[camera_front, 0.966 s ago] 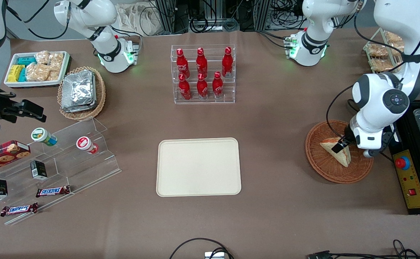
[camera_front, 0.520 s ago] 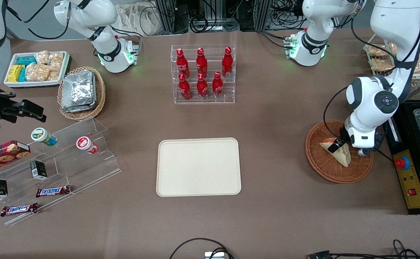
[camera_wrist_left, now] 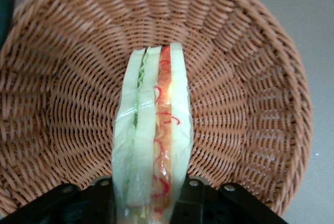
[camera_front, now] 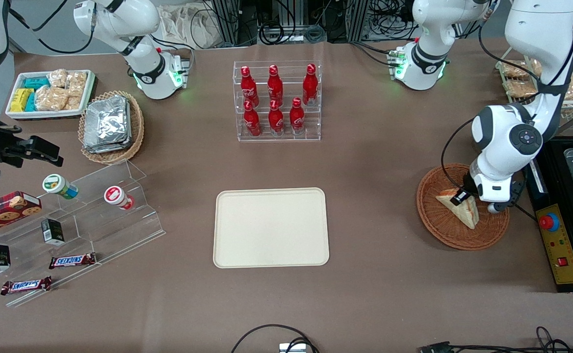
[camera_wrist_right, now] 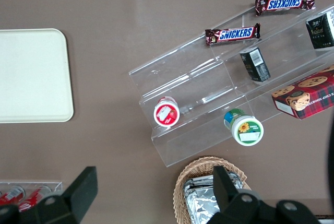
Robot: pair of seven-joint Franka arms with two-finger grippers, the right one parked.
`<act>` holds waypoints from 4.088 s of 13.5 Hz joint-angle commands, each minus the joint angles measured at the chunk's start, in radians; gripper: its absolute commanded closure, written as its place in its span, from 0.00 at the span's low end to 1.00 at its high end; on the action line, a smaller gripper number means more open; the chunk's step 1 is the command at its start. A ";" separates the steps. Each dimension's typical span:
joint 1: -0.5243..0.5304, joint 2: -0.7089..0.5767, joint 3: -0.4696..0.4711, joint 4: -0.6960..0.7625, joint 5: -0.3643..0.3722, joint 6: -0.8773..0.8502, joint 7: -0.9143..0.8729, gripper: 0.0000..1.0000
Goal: Place sandwich from basket to tray
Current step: 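Lower the open left gripper around the sandwich and close it, then lift the sandwich out of the basket with the left gripper, then carry the sandwich over the cream tray with the left gripper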
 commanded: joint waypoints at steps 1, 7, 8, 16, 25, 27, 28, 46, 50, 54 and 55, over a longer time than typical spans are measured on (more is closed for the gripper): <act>-0.010 -0.090 -0.011 -0.005 0.057 -0.088 0.072 0.80; -0.010 -0.205 -0.127 0.002 0.117 -0.156 0.424 0.78; -0.010 -0.214 -0.153 0.010 0.117 -0.156 0.470 0.78; -0.026 -0.017 -0.380 0.508 0.114 -0.593 0.404 0.78; -0.270 0.265 -0.379 0.878 0.200 -0.696 0.149 0.77; -0.321 0.349 -0.377 0.944 0.249 -0.693 0.043 0.77; -0.348 0.391 -0.377 0.987 0.254 -0.693 0.023 0.77; -0.508 0.669 -0.373 1.048 0.410 -0.521 -0.172 0.77; -0.520 0.684 -0.373 1.041 0.424 -0.521 -0.184 0.75; -0.522 0.686 -0.373 1.039 0.426 -0.521 -0.184 0.47; -0.522 0.686 -0.373 1.039 0.426 -0.521 -0.184 0.19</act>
